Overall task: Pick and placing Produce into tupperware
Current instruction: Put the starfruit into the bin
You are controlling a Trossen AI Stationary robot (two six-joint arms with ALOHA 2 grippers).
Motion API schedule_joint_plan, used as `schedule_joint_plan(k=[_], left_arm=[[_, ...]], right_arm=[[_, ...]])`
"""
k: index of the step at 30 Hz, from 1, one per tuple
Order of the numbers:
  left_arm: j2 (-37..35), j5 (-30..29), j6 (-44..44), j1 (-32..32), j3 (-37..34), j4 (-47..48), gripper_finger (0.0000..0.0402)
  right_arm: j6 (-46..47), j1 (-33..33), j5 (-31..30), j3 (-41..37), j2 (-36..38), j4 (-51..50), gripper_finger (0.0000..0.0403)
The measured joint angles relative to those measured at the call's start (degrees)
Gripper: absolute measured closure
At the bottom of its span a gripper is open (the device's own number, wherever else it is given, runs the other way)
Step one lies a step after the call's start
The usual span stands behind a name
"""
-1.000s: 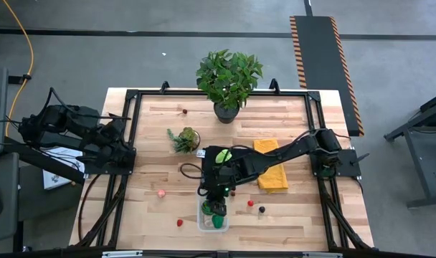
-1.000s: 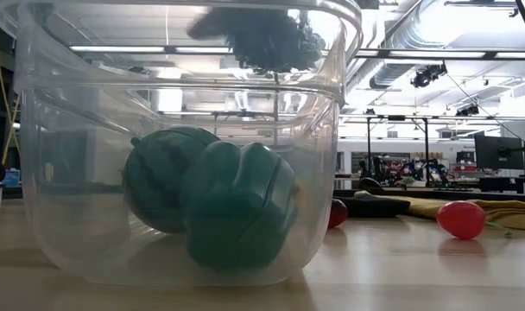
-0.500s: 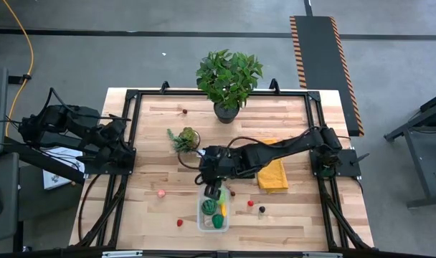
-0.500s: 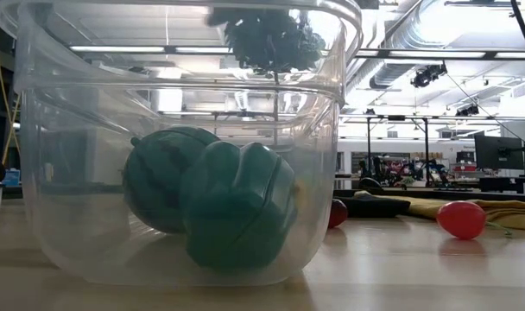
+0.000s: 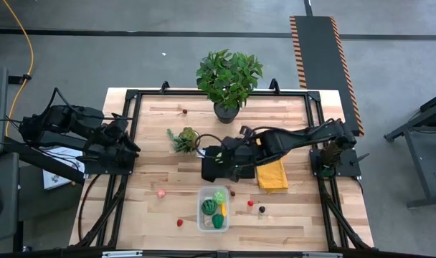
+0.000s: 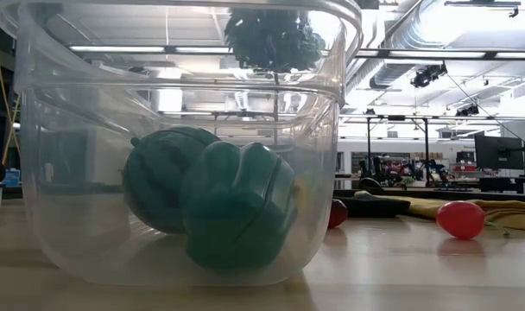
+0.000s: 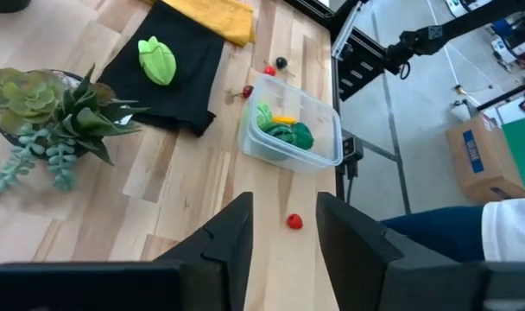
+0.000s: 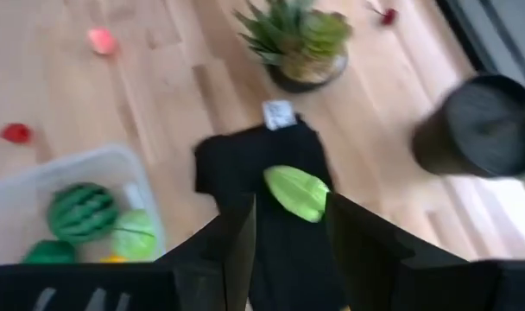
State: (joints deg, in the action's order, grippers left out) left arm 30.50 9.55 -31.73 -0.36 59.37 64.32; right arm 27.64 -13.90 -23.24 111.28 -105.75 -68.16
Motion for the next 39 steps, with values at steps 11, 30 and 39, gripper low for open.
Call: schedule_joint_plan(k=[11, 30, 39], left_arm=[[4.88, 1.12, 4.09, 0.02, 0.00, -0.75, 0.0279], [18.79, -4.29, 15.02, 0.02, -0.02, -8.63, 0.0279], [26.88, -9.15, 16.23, 0.00, -0.02, -18.06, 0.0245]], right_arm=[[5.40, 0.90, -6.56, 0.00, 2.06, -14.98, 0.0269], [22.96, -1.16, -6.48, -27.64, 28.90, -7.24, 0.0269], [28.08, -2.68, 5.16, -54.22, 48.00, 18.76, 0.0269]])
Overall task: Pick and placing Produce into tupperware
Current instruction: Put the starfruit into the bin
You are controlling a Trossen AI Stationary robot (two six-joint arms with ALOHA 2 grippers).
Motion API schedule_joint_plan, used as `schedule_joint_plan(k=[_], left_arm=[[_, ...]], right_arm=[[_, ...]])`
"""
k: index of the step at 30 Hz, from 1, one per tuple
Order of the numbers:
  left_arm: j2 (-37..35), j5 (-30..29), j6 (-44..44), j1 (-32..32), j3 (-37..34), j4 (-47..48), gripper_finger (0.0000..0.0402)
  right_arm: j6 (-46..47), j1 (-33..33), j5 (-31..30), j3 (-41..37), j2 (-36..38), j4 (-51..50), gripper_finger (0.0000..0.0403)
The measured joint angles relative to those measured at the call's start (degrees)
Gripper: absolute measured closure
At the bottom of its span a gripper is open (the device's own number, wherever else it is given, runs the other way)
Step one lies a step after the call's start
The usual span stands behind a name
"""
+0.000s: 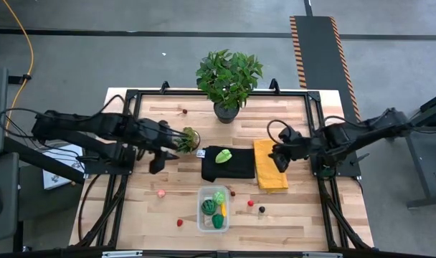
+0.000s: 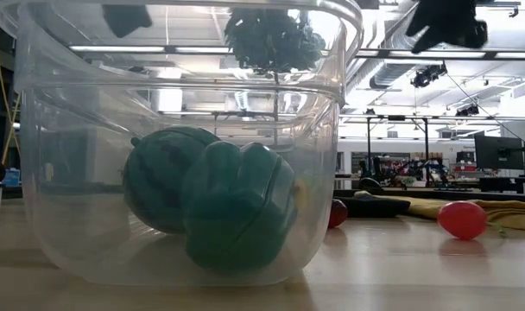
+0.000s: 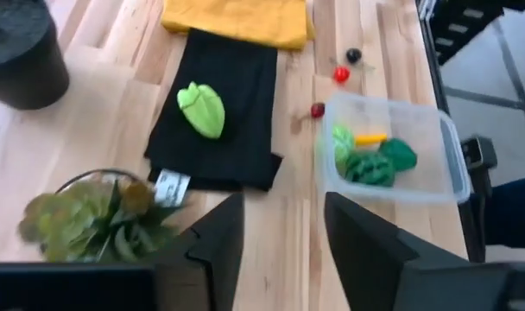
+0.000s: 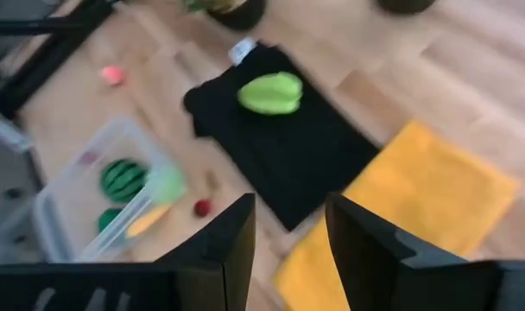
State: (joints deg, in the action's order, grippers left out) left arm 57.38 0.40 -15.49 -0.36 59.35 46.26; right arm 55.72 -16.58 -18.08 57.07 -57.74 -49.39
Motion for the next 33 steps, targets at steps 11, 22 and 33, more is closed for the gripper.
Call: schedule_joint_plan(k=[11, 22, 33], left_arm=[[11.45, -0.44, -4.35, -0.02, 0.07, -14.86, 0.0173], [16.04, -4.38, -7.29, -0.56, 1.46, -20.31, 0.0189], [25.44, -2.35, -4.54, -6.43, 14.67, -10.78, 0.0189]], right_arm=[[-0.37, 0.53, 7.63, -17.83, 11.58, 22.56, 0.0269], [-0.23, 0.53, 8.52, -27.14, 19.30, 29.44, 0.0269], [-2.78, 0.53, 8.15, -28.10, 22.10, 27.44, 0.0269]])
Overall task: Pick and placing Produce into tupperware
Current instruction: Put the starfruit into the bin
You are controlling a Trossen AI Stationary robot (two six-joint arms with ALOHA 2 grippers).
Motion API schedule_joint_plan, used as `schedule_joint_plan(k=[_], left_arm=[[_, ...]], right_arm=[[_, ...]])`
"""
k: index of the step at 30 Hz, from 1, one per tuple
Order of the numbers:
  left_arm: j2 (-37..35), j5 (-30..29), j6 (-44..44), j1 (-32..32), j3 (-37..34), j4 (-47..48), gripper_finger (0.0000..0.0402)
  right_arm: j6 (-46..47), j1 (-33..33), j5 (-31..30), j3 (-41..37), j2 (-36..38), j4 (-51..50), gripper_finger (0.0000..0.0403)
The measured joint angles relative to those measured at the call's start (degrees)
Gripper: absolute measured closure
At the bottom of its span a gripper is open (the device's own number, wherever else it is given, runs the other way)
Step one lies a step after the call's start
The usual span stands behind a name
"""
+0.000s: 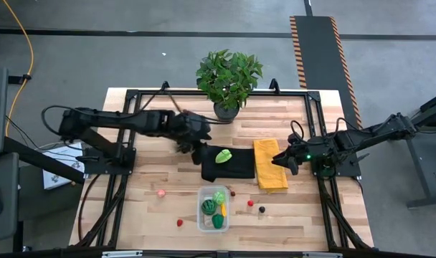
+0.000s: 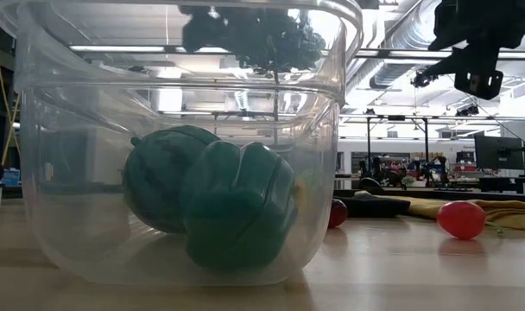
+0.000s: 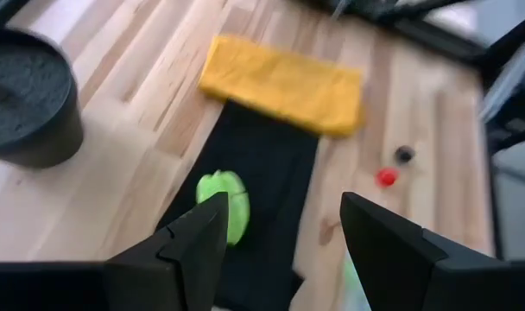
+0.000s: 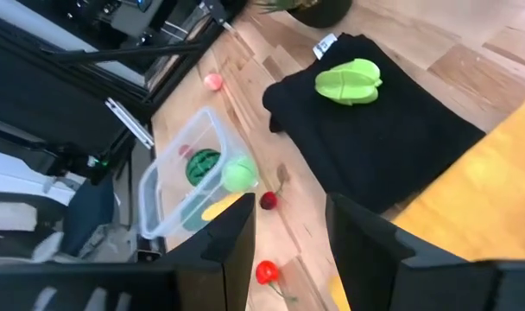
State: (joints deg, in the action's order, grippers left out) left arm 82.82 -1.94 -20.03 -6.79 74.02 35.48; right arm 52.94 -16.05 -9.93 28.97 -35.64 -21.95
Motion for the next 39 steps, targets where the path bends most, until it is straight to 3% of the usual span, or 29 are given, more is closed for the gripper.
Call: schedule_joint_plan(k=[6, 14, 39], left_arm=[[5.63, -0.12, 0.72, 0.05, 4.78, 5.29, 0.0189], [9.93, -0.82, 0.94, 0.03, 5.35, 5.51, 0.0175], [20.73, -0.86, 1.78, -0.40, 5.28, -1.90, 0.0109]], right_arm=[[-0.93, 0.00, 0.00, 0.00, 0.14, -0.46, 0.0269], [-2.46, -0.09, 0.65, 0.00, 0.09, -2.23, 0.0269], [-3.51, -0.09, 1.57, 0.02, 0.09, -4.51, 0.0269]])
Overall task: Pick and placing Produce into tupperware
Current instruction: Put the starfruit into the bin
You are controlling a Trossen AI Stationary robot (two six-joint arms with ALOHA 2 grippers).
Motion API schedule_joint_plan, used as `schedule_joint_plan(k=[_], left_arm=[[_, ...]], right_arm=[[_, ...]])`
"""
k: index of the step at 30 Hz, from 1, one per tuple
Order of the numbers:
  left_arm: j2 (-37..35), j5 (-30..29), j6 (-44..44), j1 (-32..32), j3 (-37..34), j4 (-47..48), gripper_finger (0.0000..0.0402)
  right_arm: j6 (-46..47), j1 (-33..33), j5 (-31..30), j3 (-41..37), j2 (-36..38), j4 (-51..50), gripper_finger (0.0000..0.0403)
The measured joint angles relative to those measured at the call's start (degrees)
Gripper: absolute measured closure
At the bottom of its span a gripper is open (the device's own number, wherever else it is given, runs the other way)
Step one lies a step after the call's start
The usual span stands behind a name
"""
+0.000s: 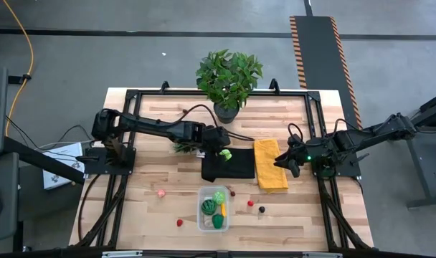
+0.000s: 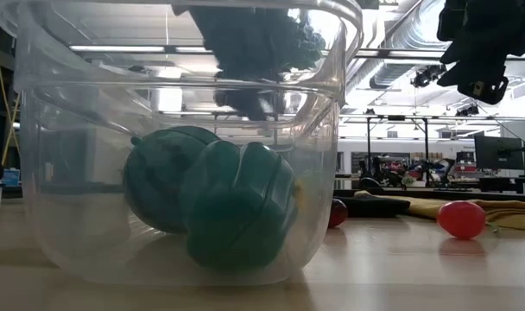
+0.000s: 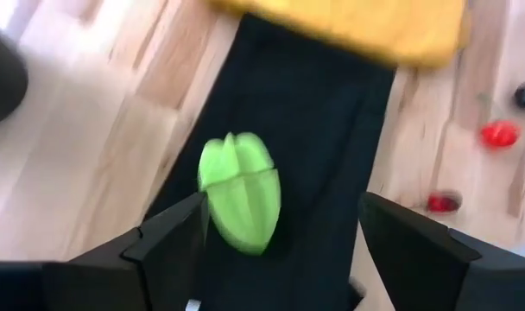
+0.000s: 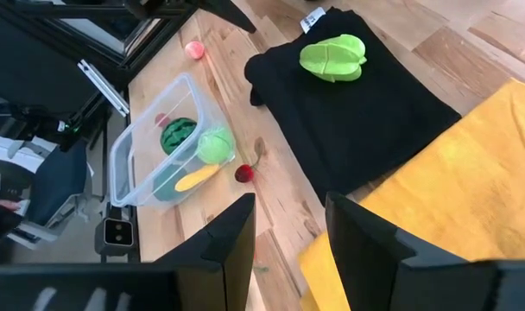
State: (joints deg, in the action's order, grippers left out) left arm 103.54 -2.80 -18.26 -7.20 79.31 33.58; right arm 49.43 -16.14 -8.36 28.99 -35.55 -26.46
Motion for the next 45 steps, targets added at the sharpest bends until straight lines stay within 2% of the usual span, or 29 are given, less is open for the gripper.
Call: schedule_joint_plan(k=[9, 13, 26, 45], left_arm=[[3.63, 0.88, -2.10, -1.81, 0.15, -0.89, 0.0081], [4.92, 2.35, -1.95, -2.57, -0.03, -0.62, 0.0081], [5.43, 1.73, -0.27, -2.98, 0.02, -0.55, 0.0080], [11.22, 3.40, 0.02, -3.30, 0.03, -0.35, 0.0080]], right_arm=[[0.61, 0.00, -0.02, 0.04, 0.00, -0.29, 0.0269], [1.04, 0.00, 0.00, 0.04, -0.02, -0.33, 0.0269], [1.09, 0.00, -0.02, 0.04, 0.00, -0.29, 0.0269], [1.75, 0.00, -0.44, 0.05, -0.02, -0.31, 0.0269]])
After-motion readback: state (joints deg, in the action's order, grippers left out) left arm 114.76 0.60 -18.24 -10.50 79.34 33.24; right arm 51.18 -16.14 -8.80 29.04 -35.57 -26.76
